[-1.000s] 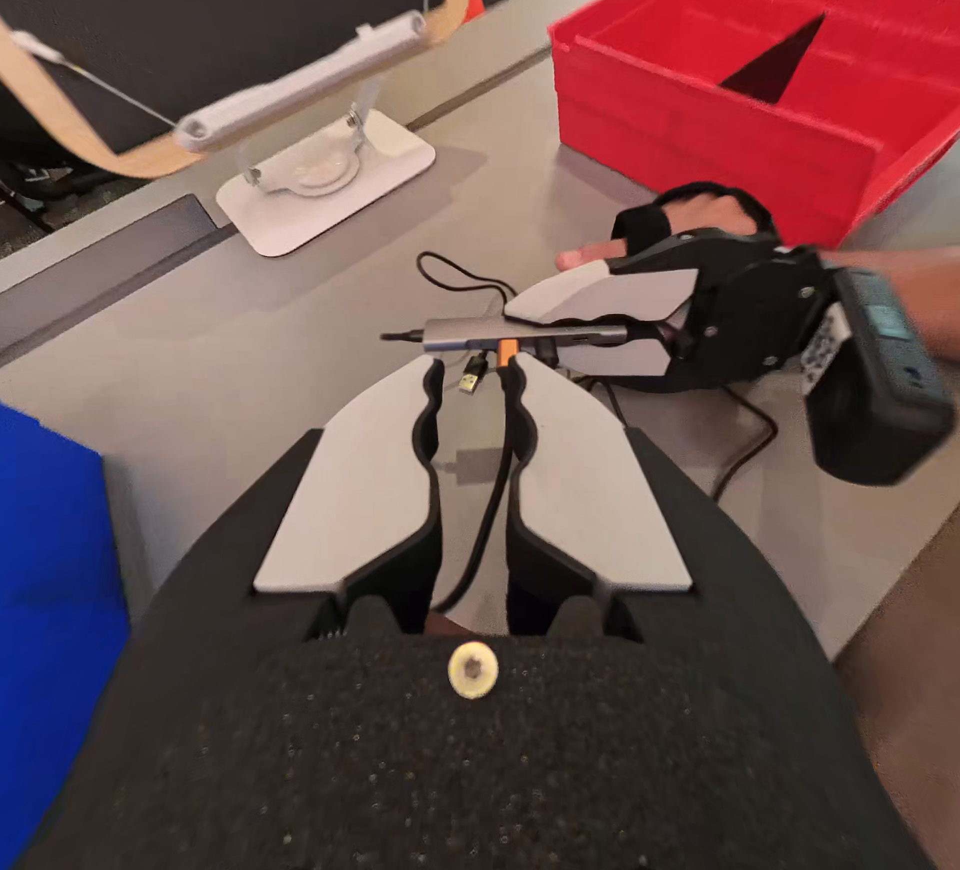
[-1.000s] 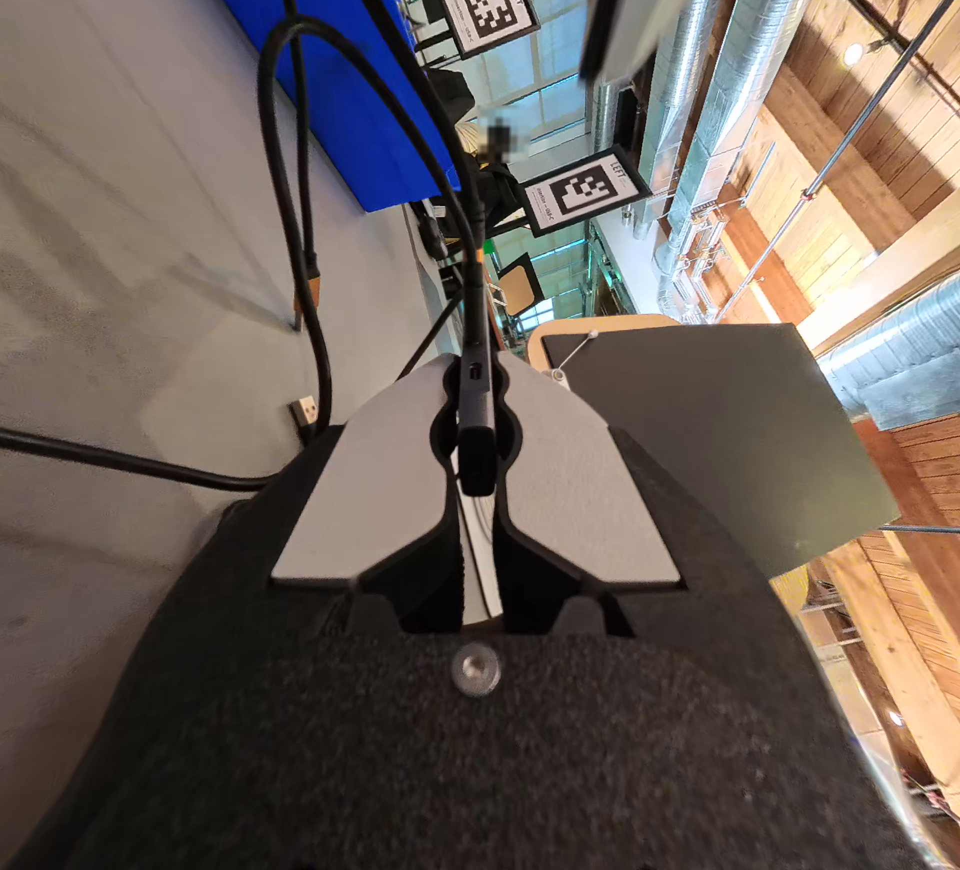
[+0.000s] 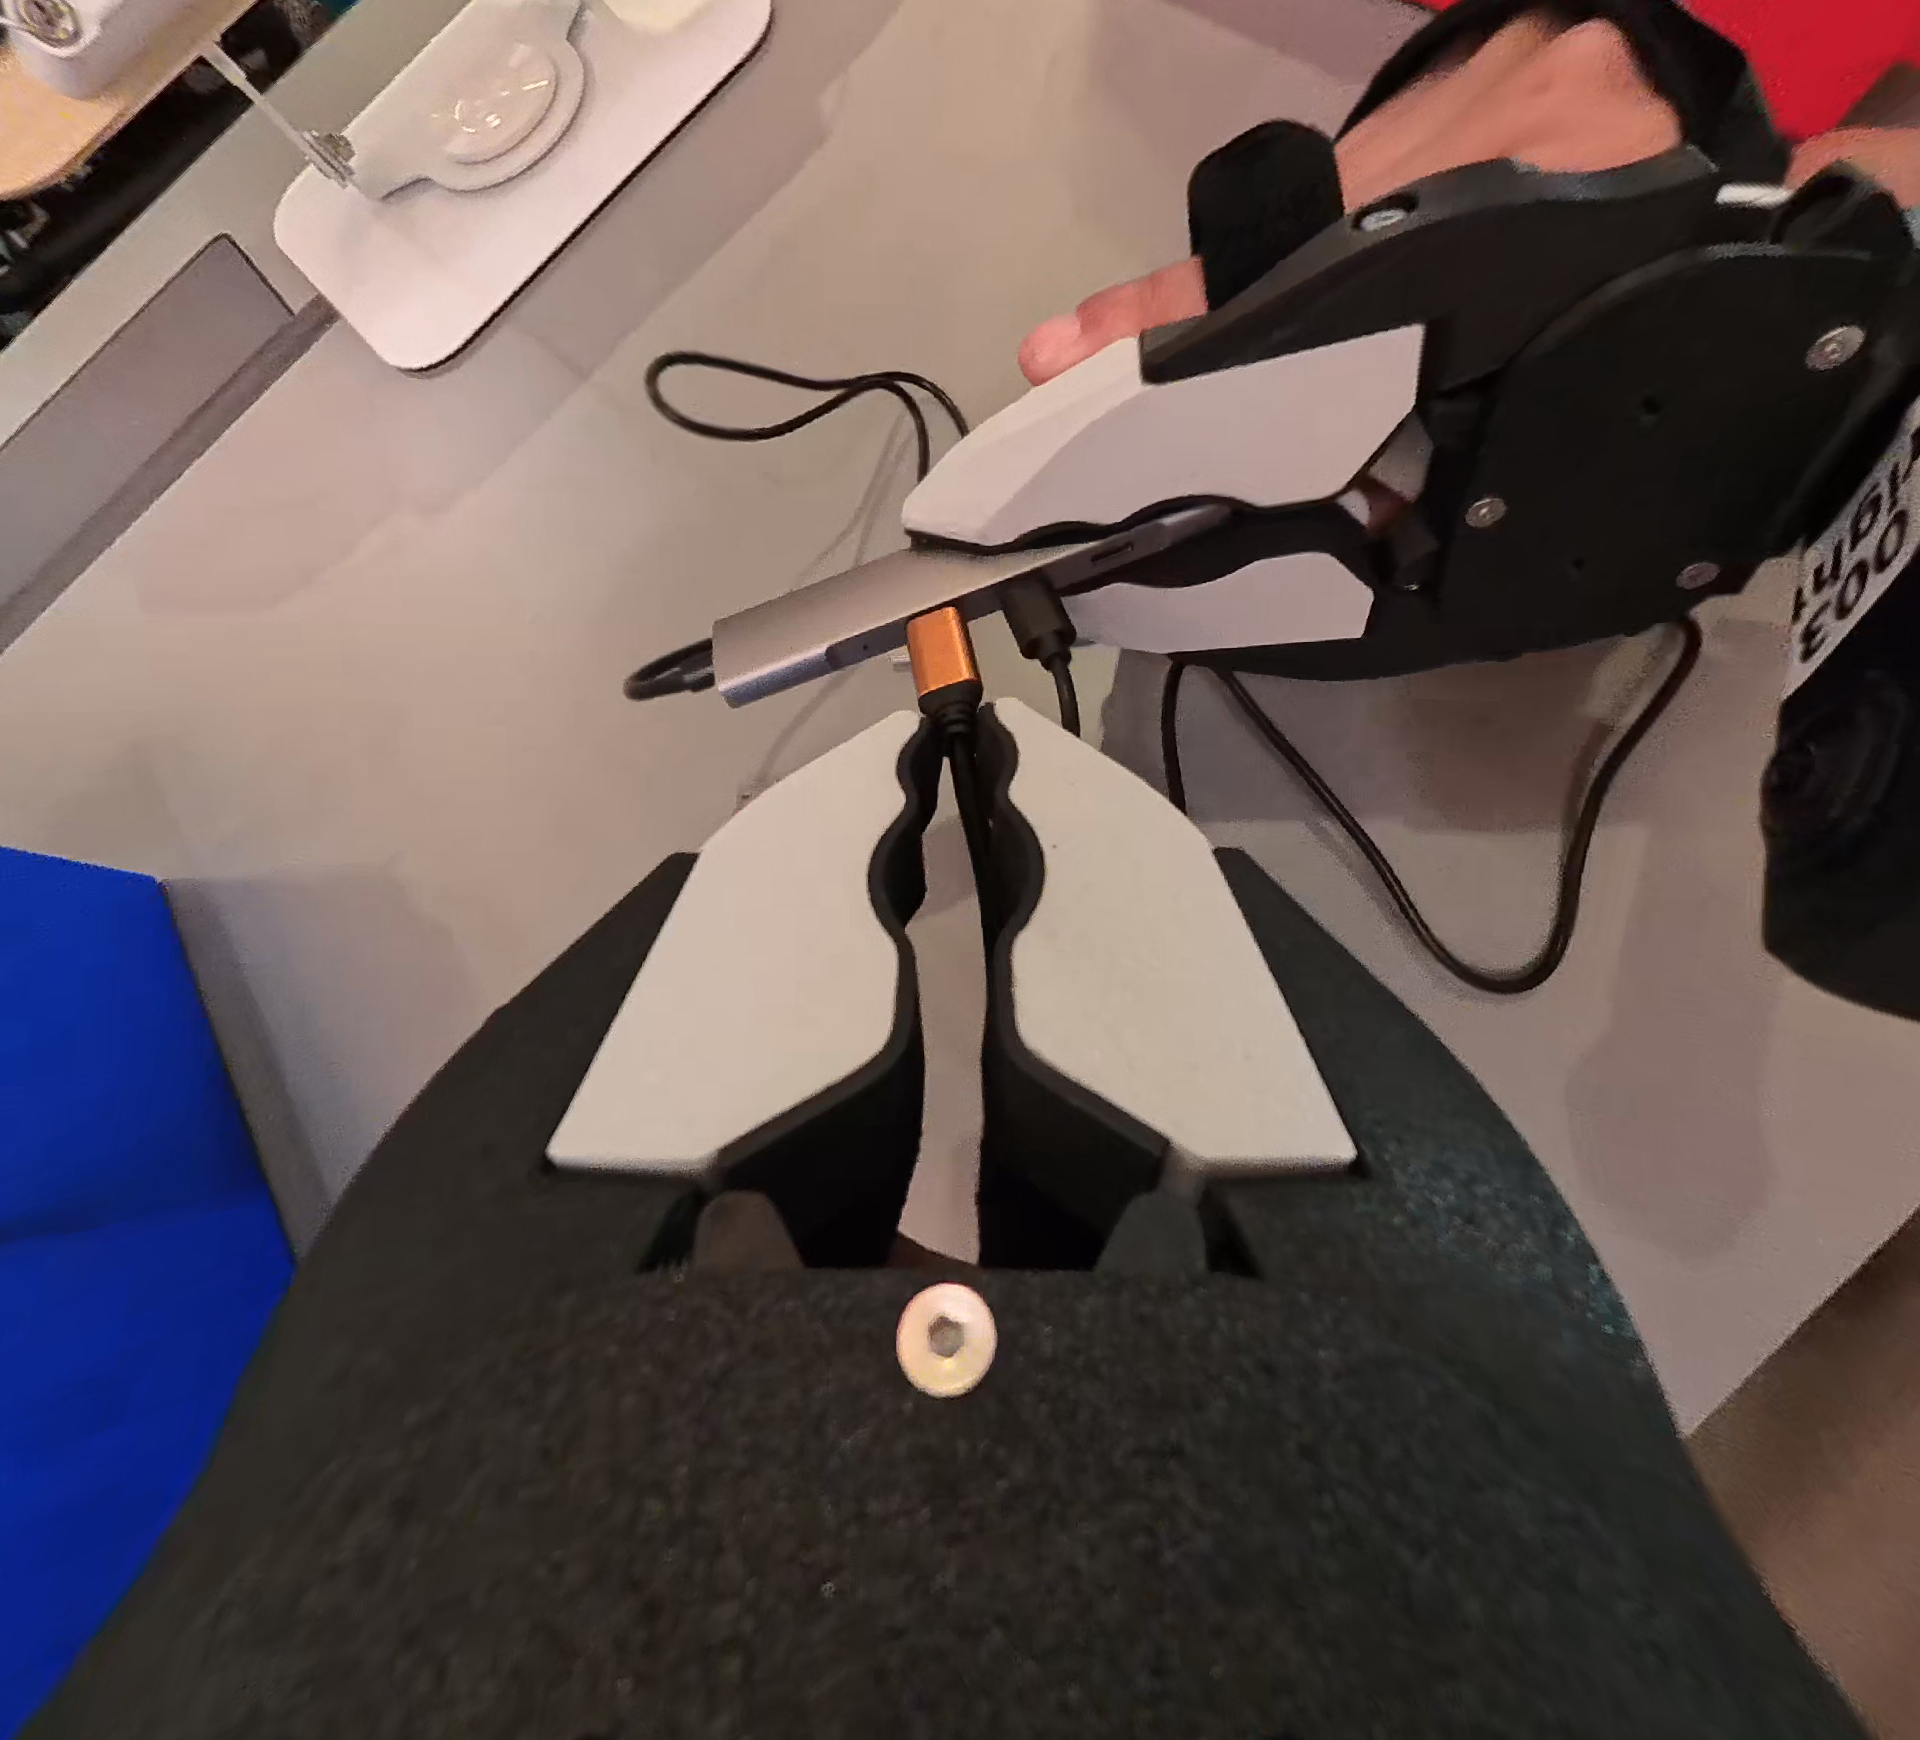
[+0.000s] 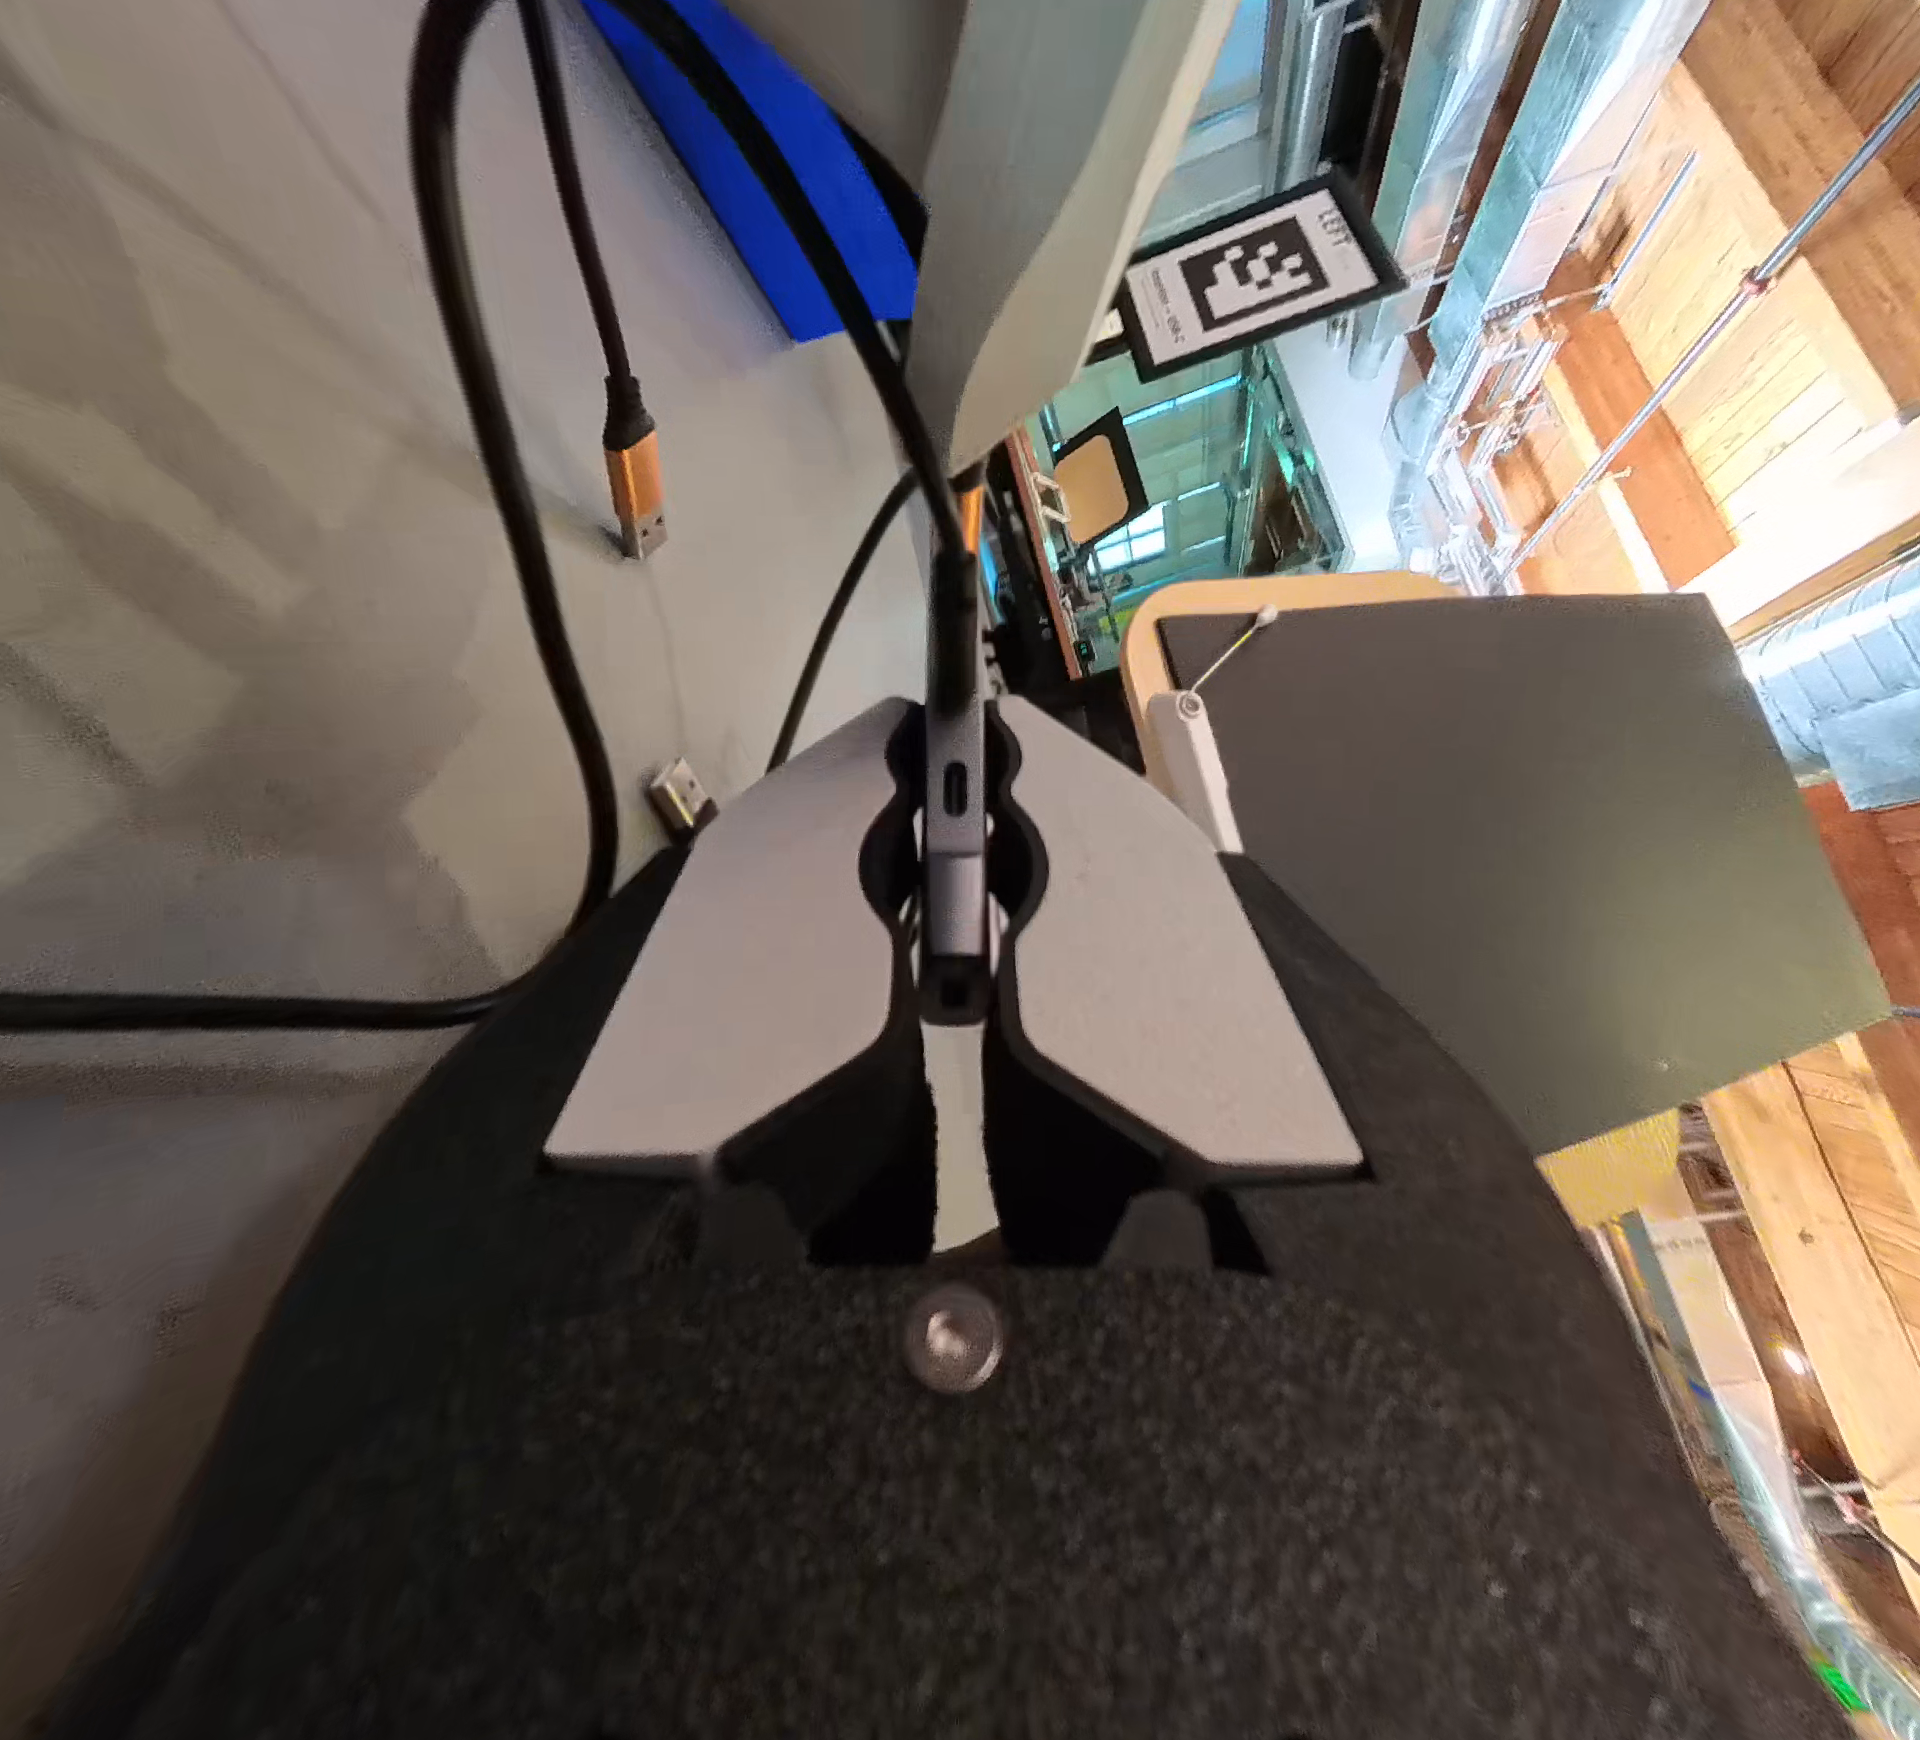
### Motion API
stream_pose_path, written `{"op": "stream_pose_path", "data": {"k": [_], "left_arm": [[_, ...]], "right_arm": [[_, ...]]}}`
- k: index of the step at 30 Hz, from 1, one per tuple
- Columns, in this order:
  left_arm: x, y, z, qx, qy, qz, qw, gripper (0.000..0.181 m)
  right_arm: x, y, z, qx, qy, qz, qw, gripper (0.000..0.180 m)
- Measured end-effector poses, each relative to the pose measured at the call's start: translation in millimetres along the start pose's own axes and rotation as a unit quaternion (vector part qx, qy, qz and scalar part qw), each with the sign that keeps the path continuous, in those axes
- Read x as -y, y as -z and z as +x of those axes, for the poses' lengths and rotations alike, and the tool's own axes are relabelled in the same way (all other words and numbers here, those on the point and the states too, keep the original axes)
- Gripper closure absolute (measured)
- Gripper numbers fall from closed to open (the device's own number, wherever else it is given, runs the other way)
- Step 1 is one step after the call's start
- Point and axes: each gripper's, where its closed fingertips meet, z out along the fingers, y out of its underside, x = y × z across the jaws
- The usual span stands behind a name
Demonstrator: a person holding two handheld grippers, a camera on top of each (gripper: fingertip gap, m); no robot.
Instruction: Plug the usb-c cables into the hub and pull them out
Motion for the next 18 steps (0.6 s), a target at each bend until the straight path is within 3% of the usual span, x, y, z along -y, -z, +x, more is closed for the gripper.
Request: {"op": "stream_pose_path", "data": {"k": [6,11,18], "left_arm": [[-2,2,0,-0.009,0.002,-0.001,1.000,0.175],[1,9,6,-0.108,0.046,0.032,0.993,0.174],[0,21,11,-0.172,0.033,0.043,0.984,0.174]], "right_arm": [[3,0,-3,0.020,-0.013,0.009,1.000,0.170],[15,17,-2,0.065,-0.107,0.113,0.986,0.170],[33,23,0,0.046,-0.089,0.144,0.984,0.163]]}}
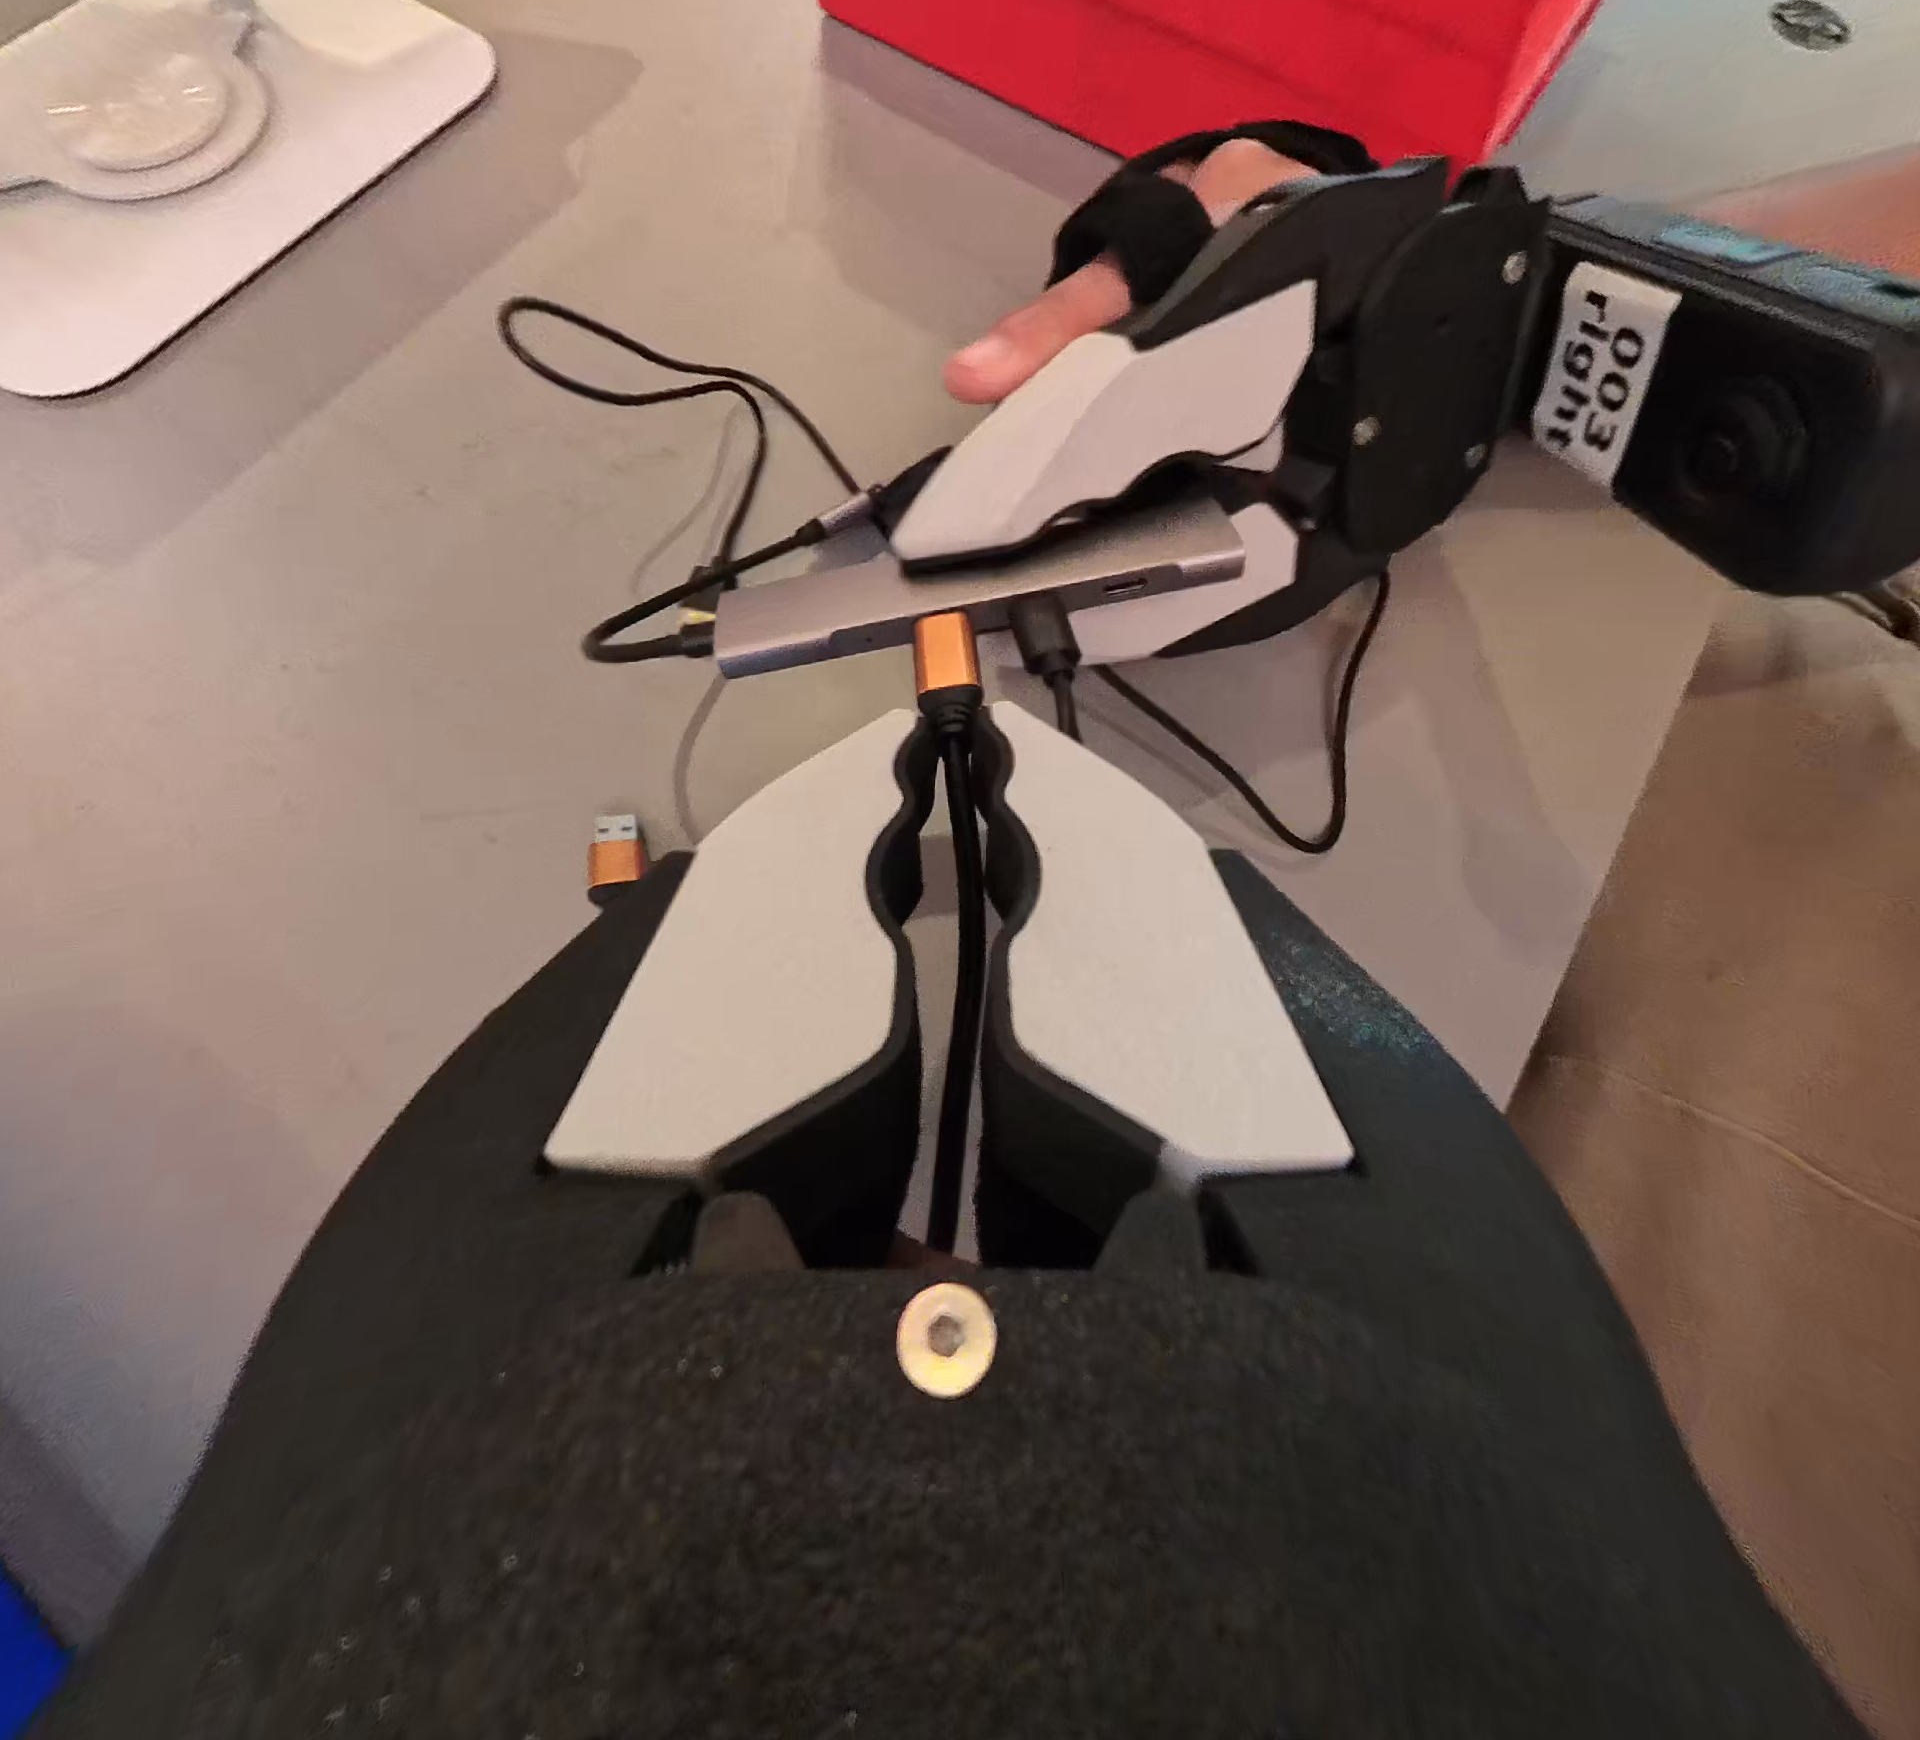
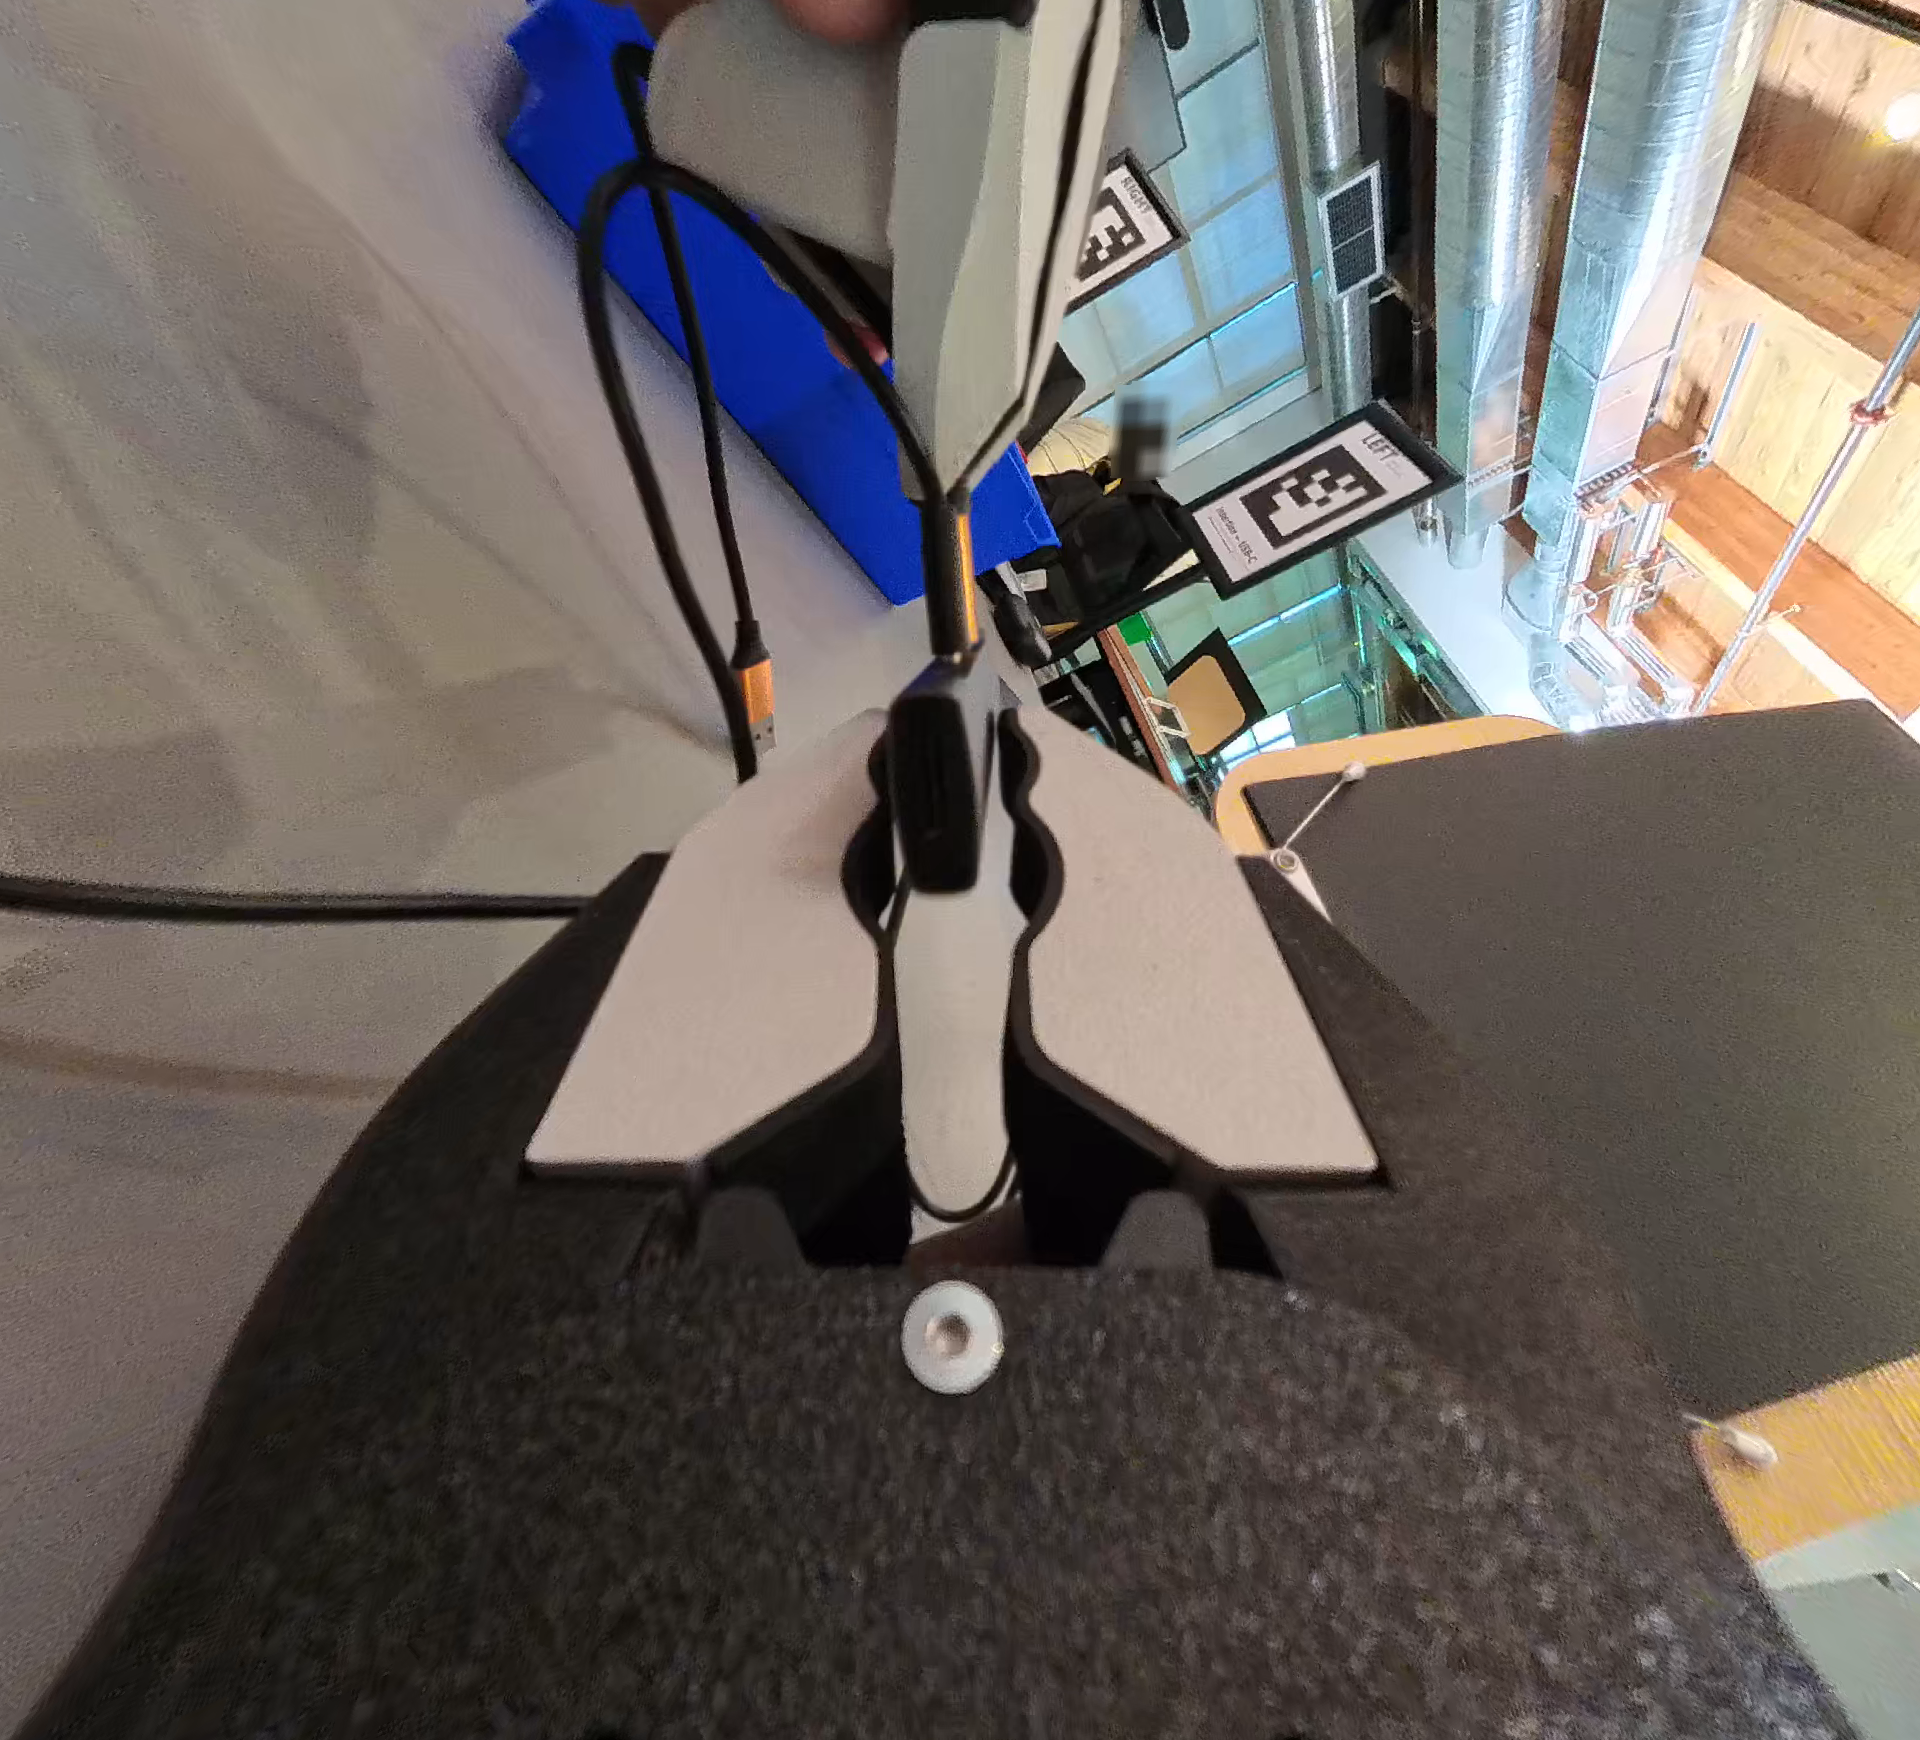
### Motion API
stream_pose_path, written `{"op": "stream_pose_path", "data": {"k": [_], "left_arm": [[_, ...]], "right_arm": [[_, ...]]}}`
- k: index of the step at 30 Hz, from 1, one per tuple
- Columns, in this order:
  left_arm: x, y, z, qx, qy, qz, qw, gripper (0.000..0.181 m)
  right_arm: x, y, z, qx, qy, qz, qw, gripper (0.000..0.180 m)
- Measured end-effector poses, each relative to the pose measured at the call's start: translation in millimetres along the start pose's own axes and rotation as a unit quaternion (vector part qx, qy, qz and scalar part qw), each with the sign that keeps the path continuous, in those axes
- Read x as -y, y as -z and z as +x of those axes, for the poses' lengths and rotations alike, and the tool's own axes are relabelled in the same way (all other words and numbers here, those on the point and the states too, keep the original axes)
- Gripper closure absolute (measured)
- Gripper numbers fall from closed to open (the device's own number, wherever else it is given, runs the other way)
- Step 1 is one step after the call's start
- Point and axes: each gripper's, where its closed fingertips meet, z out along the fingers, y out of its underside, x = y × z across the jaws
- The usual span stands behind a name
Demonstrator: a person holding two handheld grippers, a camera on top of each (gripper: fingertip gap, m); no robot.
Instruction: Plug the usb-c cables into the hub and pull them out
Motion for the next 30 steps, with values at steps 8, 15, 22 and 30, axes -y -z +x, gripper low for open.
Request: {"op": "stream_pose_path", "data": {"k": [8,15,22,30], "left_arm": [[1,-4,11,-0.015,0.003,0.000,1.000,0.174],[-1,9,9,0.008,-0.031,-0.014,0.999,0.174],[-1,16,9,0.031,-0.045,-0.008,0.998,0.174],[1,23,13,0.050,-0.049,-0.006,0.998,0.174]], "right_arm": [[3,5,4,-0.030,0.077,-0.002,0.997,0.169],[14,0,6,-0.055,0.097,-0.017,0.994,0.168],[20,-2,8,-0.069,0.105,-0.023,0.992,0.168],[27,-1,9,-0.083,0.116,-0.025,0.989,0.169]]}}
